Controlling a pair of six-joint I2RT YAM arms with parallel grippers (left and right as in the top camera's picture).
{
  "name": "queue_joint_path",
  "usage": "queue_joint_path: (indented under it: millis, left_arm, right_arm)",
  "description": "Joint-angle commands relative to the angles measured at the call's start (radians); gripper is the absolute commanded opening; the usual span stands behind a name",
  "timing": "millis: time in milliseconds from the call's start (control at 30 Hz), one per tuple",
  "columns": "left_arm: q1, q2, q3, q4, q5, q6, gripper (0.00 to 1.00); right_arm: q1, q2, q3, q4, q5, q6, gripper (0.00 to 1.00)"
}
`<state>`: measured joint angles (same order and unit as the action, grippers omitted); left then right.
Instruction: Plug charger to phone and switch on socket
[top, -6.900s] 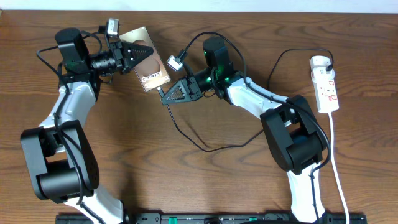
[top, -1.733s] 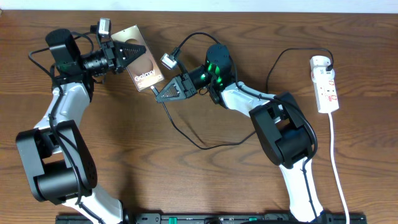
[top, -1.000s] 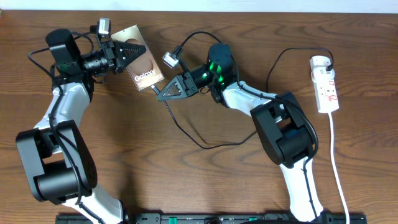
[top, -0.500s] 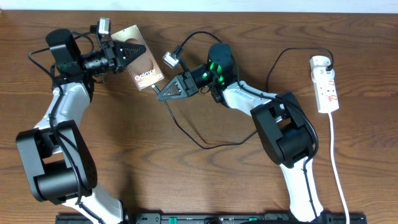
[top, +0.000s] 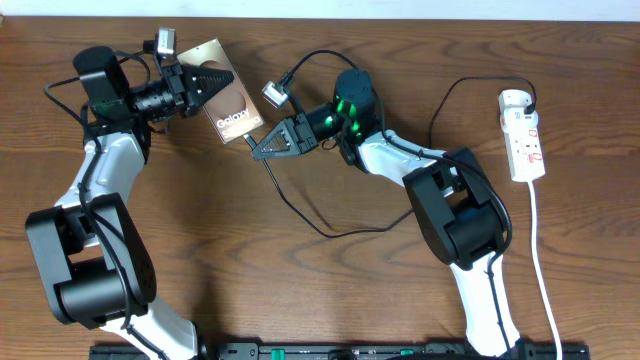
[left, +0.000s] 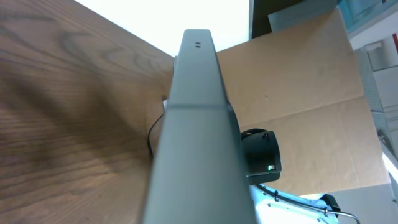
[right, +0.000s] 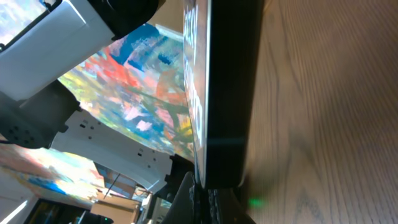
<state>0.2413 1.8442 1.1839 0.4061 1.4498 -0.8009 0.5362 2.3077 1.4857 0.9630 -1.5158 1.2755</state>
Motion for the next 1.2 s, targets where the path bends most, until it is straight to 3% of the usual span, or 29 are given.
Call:
queue_joint_path:
  millis: [0, 1167]
  left_arm:
    - [-0.010, -0.010, 0.011, 0.007, 0.026, -0.009, 0.07]
    - [-0.019, -0.010, 0.011, 0.003, 0.064, -0.008, 0.08]
  right_arm:
    - [-0.005, -0.005, 0.005, 0.006, 0.090, 0.011, 0.02]
    - [-0.039, -0.005, 0.005, 0.025, 0.209, 0.032, 0.02]
